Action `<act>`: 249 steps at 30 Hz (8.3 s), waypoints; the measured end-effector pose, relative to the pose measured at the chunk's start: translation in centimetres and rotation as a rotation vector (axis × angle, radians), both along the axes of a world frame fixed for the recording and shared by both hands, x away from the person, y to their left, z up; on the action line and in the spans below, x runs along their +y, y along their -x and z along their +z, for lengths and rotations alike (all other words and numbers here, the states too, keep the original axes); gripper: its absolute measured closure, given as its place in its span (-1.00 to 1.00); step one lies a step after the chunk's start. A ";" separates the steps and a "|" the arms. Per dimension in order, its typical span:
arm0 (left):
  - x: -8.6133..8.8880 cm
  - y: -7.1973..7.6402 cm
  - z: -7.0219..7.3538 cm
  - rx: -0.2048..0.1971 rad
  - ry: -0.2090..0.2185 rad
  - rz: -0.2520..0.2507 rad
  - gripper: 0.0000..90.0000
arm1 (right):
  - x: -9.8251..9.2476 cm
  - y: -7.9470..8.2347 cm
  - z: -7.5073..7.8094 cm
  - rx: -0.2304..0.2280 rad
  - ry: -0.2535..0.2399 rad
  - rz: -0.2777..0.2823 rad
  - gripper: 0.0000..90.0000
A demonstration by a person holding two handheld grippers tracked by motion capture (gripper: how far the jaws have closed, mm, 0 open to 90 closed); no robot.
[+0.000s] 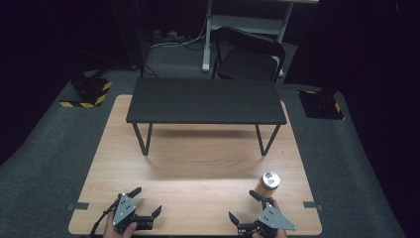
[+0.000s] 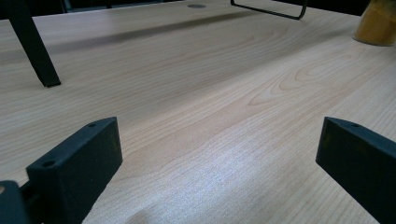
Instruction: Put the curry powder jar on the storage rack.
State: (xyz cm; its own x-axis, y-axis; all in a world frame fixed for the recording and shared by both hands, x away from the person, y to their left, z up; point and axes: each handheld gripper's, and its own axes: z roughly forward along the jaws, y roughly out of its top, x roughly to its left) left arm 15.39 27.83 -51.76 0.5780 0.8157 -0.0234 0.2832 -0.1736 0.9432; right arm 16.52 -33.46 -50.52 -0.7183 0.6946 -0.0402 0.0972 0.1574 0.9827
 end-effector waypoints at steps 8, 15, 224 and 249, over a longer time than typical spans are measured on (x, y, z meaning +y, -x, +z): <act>0.0 0.0 0.0 0.001 0.001 -0.002 -0.99 | -1.7 2.0 0.3 -0.017 -0.036 -0.088 -1.00; 0.1 -0.1 0.0 0.004 0.002 -0.003 -0.99 | -3.2 3.3 0.2 -0.022 -0.048 -0.205 -1.00; 0.3 0.1 -0.5 -0.009 0.042 0.017 -0.99 | 4.1 -9.8 11.5 -0.127 -0.105 -0.192 -1.00; 0.3 0.2 -0.5 -0.012 0.038 0.016 -0.99 | -0.3 -2.4 1.0 -0.053 -0.058 -0.193 -1.00</act>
